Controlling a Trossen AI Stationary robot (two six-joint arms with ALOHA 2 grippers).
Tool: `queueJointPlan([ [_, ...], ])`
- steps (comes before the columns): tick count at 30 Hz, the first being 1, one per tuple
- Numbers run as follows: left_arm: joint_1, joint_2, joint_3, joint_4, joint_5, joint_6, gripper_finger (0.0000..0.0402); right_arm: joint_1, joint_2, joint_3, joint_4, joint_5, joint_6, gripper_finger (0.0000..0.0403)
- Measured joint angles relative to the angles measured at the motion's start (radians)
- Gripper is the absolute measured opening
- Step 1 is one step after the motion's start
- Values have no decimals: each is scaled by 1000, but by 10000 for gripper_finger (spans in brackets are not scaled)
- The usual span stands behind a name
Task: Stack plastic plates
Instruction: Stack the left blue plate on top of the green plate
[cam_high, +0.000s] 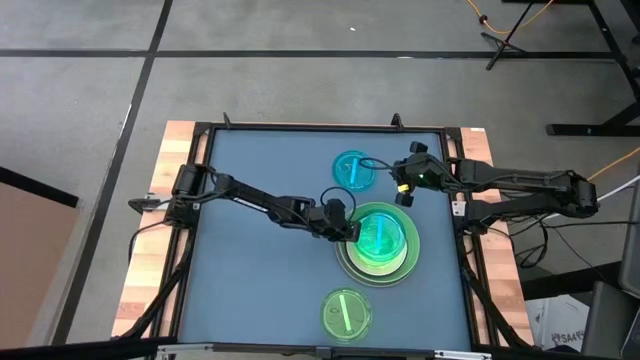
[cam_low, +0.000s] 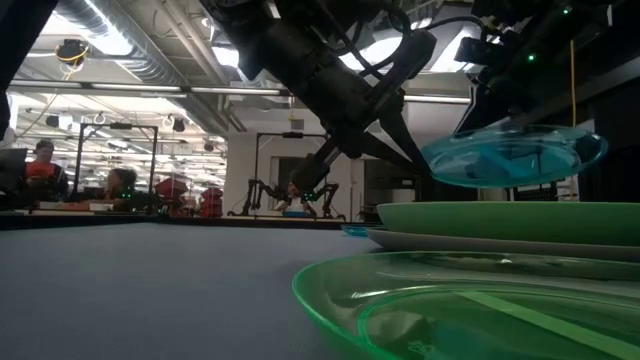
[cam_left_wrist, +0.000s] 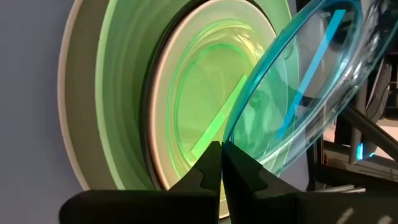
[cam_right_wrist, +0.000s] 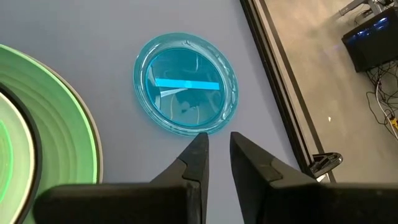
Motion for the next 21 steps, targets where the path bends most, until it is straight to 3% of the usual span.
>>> queueJointPlan([
  [21, -43, 0, 0, -27, -4, -10, 0, 0, 0, 0, 0, 0, 0, 56],
])
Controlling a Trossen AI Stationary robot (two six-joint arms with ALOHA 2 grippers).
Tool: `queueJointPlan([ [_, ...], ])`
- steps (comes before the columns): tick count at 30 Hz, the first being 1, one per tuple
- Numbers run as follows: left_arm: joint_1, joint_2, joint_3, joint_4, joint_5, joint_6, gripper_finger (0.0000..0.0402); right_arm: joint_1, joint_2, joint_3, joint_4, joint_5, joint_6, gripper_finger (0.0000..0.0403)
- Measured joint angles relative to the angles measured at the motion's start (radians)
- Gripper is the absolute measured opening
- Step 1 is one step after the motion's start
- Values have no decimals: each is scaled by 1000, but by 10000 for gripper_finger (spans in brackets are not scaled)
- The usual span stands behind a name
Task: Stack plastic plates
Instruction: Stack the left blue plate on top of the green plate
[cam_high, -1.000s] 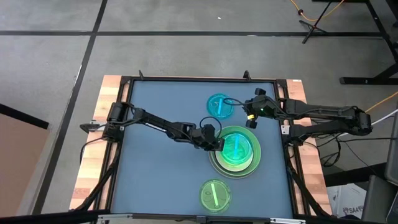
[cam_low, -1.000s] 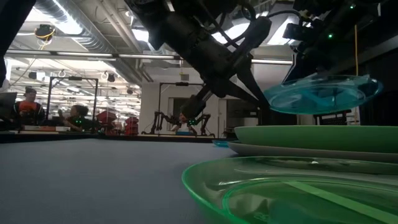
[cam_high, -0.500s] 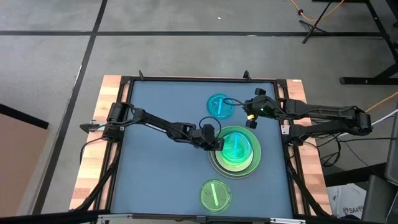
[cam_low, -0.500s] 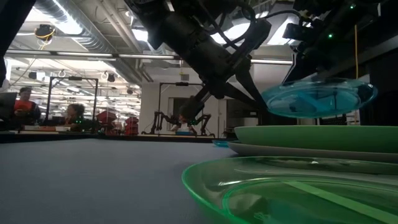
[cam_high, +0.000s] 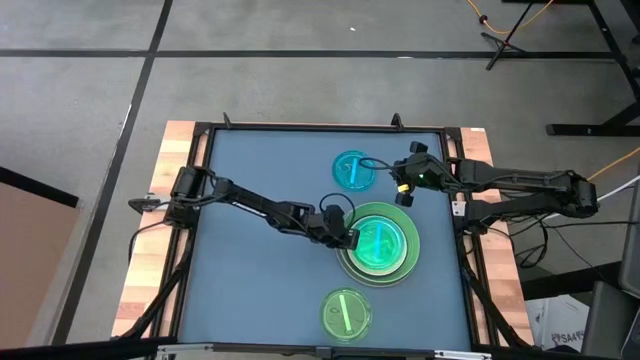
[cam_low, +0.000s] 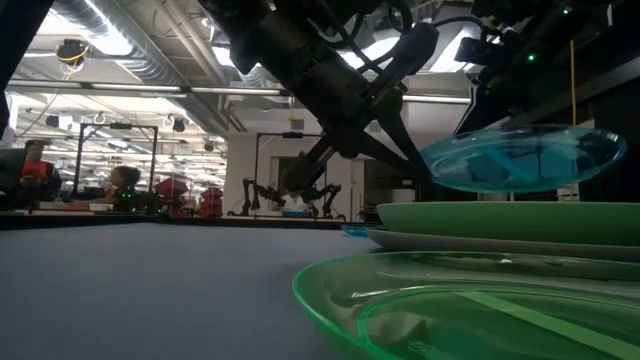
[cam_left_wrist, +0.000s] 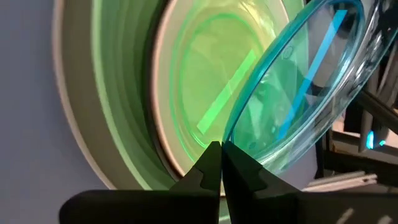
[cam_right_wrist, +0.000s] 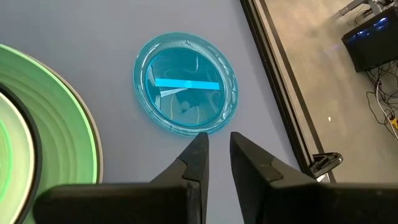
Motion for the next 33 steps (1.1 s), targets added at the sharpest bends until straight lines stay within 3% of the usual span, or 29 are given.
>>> queueJointPlan([
  [4, -2, 0, 0, 0, -41, 1, 0, 0, 0, 0, 0, 0, 0, 56],
  [33, -6, 45, 0, 25, -43, 8, 0, 0, 0, 0, -1, 0, 0, 56],
])
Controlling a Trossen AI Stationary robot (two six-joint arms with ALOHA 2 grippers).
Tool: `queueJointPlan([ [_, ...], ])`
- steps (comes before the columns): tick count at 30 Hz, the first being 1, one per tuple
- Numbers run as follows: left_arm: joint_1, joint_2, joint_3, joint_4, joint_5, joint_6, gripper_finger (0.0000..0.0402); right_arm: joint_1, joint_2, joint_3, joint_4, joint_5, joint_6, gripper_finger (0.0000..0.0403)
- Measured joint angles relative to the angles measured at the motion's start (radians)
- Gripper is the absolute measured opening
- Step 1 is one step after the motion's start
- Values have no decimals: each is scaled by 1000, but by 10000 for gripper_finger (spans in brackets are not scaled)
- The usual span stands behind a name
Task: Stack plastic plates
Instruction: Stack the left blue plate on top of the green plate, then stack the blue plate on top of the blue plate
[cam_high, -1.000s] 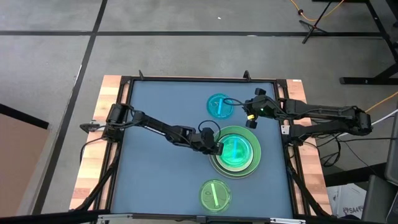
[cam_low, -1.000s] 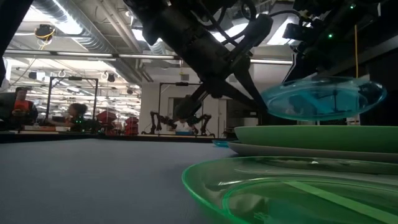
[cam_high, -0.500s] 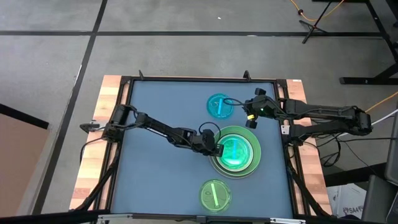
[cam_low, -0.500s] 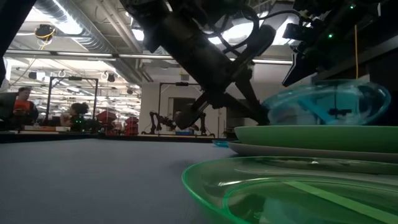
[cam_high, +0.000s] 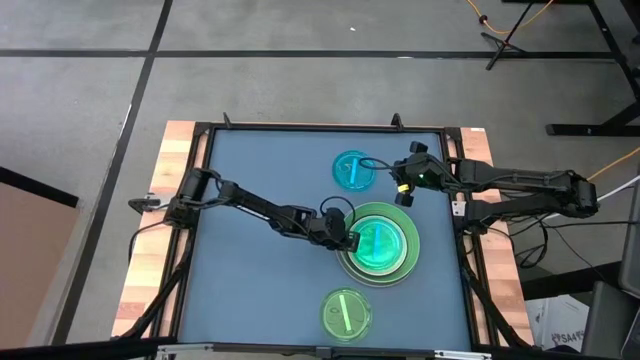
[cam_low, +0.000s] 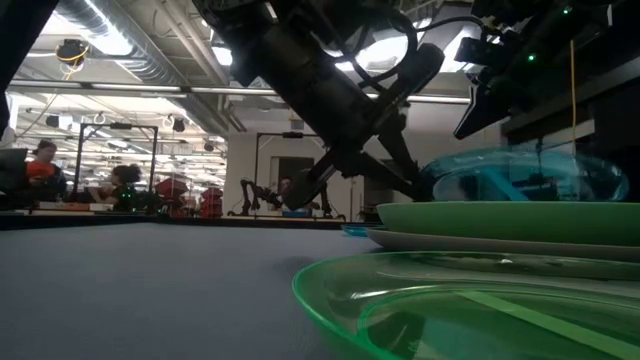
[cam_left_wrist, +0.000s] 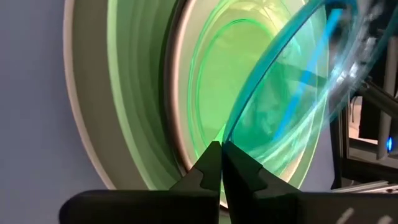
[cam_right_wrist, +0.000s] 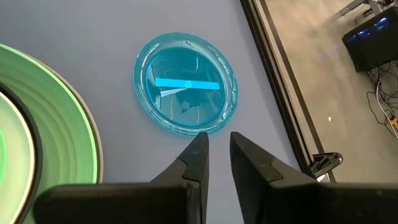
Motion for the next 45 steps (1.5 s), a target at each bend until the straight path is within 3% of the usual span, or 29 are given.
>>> queueJointPlan([
  [5, 0, 0, 0, 0, 0, 0, 4, 0, 0, 0, 0, 0, 0, 56],
  [16, 0, 0, 0, 0, -34, 5, 74, 0, 0, 0, 0, 0, 0, 56],
  [24, -3, -10, 0, 0, -27, 44, 82, 0, 0, 0, 0, 0, 0, 56],
  [36, 0, -89, 0, -6, -27, 350, 77, 0, 0, 0, 5, -1, 3, 56],
  [45, 22, -104, 1, -22, -22, 542, 74, 0, 0, 0, 115, 0, 133, 67],
])
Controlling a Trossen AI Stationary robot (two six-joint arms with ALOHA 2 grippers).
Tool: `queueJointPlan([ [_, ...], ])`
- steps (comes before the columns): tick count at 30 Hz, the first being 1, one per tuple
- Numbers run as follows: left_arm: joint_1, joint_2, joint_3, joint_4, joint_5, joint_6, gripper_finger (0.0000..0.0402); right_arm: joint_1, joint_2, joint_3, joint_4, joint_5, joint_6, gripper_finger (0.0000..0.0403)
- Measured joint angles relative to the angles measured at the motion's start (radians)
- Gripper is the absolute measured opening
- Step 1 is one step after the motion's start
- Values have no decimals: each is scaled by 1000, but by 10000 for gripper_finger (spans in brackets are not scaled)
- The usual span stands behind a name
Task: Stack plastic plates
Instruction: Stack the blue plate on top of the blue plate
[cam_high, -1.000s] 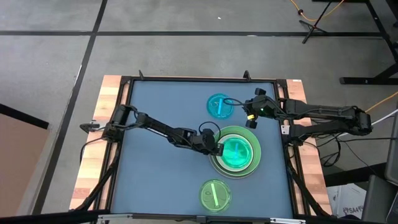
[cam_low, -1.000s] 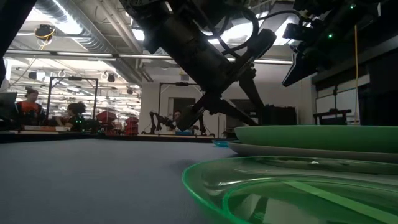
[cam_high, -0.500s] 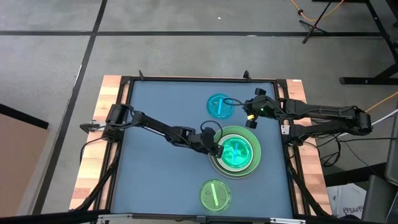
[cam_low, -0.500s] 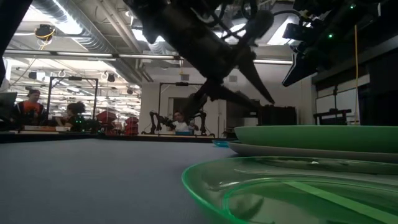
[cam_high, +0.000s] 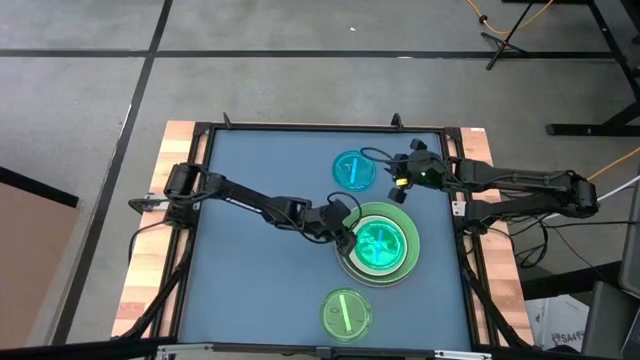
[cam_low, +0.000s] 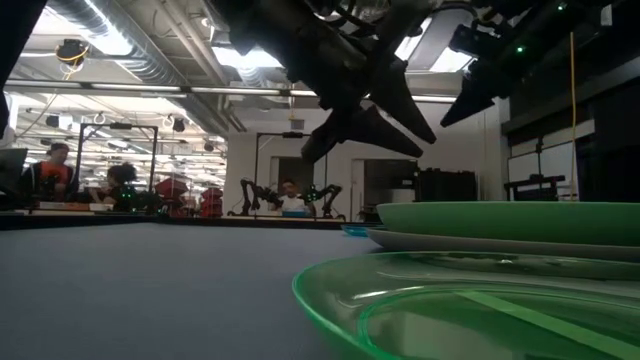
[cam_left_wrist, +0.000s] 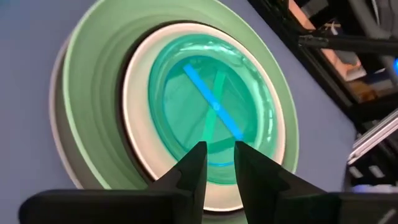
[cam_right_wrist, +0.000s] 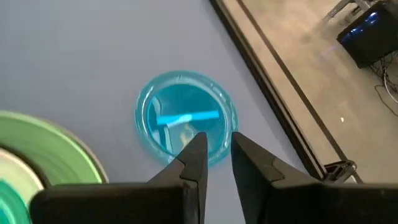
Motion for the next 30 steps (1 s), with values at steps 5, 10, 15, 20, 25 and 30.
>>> queueJointPlan([
  [5, 22, -1, 0, -5, 0, 129, 73, -24, 0, 0, 37, -2, 77, 121],
  [10, 52, -3, 0, -3, 0, 252, 73, -119, 0, 0, 55, -16, 138, 174],
  [15, 88, -3, 0, -2, 0, 317, 73, -283, 3, 0, 58, -214, 178, 193],
  [20, 110, -3, 0, 0, -1, 324, 73, -451, 53, 0, 105, -407, 213, 193],
  [25, 110, -3, 0, 0, 0, 325, 73, -573, 166, 0, 158, -593, 262, 193],
  [30, 101, -3, 0, 0, 0, 325, 73, -629, 289, 0, 180, -654, 275, 193],
])
